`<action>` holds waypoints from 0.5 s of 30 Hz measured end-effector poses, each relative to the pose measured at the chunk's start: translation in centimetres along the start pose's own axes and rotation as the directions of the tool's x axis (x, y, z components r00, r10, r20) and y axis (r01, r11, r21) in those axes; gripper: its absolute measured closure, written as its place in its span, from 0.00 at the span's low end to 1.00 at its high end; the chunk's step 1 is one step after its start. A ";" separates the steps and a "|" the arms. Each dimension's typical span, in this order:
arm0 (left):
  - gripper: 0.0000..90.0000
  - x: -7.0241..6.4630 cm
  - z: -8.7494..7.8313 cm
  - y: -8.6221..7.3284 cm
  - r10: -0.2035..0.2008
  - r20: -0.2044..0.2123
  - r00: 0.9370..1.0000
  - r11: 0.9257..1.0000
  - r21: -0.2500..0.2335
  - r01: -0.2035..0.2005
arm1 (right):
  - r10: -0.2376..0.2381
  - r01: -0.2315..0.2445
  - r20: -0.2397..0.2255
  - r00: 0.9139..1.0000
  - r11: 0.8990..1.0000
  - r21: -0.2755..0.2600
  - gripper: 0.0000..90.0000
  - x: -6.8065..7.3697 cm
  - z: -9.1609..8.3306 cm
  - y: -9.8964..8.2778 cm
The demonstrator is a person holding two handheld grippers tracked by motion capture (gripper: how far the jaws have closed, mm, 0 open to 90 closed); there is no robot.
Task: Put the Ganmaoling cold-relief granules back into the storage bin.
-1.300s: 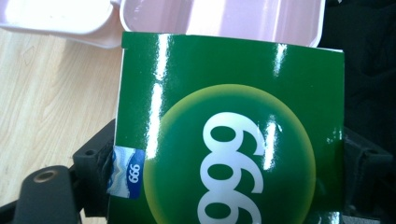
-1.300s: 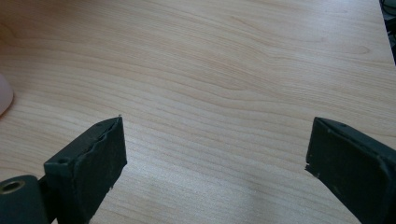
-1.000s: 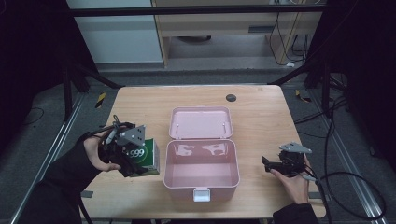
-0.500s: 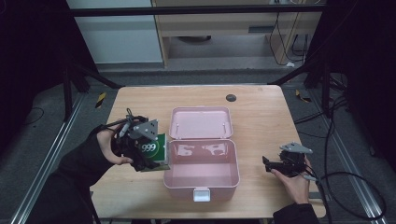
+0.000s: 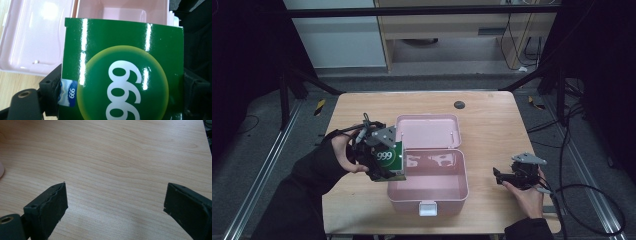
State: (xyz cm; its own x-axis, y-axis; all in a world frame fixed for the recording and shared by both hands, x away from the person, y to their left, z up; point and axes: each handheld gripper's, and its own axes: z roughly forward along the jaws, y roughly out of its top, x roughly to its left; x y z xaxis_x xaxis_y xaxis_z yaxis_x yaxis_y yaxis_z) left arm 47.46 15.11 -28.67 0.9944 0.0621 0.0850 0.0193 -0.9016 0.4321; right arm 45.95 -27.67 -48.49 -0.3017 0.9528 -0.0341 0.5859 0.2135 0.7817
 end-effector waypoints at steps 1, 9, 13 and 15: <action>0.16 0.0 0.0 0.0 0.000 0.000 1.000 1.000 0.000 0.000 | 0.000 0.000 0.000 1.000 1.000 0.000 0.06 0.0 0.0 0.0; 0.16 0.0 1.1 1.5 0.022 0.017 1.000 1.000 -0.011 -0.022 | 0.004 -0.004 -0.002 1.000 1.000 0.005 0.06 0.0 0.0 -0.1; 0.16 0.0 1.5 1.9 0.032 0.022 0.999 0.999 -0.007 -0.032 | 0.003 -0.003 -0.003 1.000 1.000 0.005 0.06 0.0 0.0 -0.1; 0.16 0.1 2.0 2.2 0.039 0.025 0.999 0.999 -0.007 -0.039 | 0.003 -0.003 -0.004 1.000 1.000 0.005 0.06 0.0 0.0 -0.1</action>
State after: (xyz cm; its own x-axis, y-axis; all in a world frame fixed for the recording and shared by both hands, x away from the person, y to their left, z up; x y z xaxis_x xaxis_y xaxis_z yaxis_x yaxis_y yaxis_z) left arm 47.78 12.27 -29.48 0.9967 0.0159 0.0798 -0.0204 -0.9005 0.4343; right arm 45.94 -27.67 -48.58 -0.3026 0.9527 -0.0292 0.5908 0.2115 0.7786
